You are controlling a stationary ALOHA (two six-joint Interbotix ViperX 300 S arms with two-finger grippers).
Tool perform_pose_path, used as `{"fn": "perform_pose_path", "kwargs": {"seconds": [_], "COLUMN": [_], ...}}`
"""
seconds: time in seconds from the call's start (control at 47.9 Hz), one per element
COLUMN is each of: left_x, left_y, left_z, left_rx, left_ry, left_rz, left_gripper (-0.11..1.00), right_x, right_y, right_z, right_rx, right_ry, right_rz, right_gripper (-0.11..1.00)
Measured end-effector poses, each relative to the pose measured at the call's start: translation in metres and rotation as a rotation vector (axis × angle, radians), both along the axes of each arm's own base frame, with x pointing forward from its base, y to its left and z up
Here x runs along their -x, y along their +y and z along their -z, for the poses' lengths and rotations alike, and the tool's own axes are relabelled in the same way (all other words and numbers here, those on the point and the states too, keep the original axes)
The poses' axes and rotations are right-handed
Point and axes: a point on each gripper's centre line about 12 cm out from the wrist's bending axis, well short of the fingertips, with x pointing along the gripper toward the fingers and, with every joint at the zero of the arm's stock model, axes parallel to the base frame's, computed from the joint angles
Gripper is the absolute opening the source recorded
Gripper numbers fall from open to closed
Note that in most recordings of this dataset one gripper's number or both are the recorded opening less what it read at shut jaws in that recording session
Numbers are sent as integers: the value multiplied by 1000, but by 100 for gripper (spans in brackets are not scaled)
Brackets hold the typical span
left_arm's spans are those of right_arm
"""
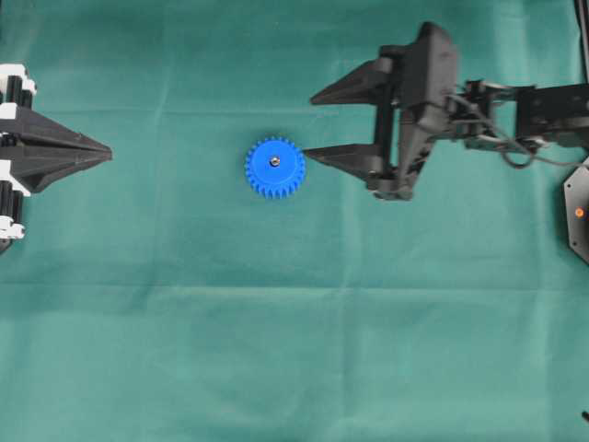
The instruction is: Insert the shaft placed at a random location into the center hole of the medium gear at another random location.
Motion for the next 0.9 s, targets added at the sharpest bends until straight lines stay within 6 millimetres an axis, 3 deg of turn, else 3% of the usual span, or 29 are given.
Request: {"fn": "perform_pose_path", "kwargs": {"seconds": [0.584,0.898], "left_x": [0,0], "left_y": [0,0], "left_z": [3,4], "left_rx": [1,1], "left_ry": [21,26], "left_rz": [0,0], "left_gripper": [0,0], "right_x": [89,97], "right_y": [11,12], "right_z": [-23,-21], "right_rx": [5,-4], "right_ry": [-128,-126], "right_rz": [6,10], "right_gripper": [84,84]}}
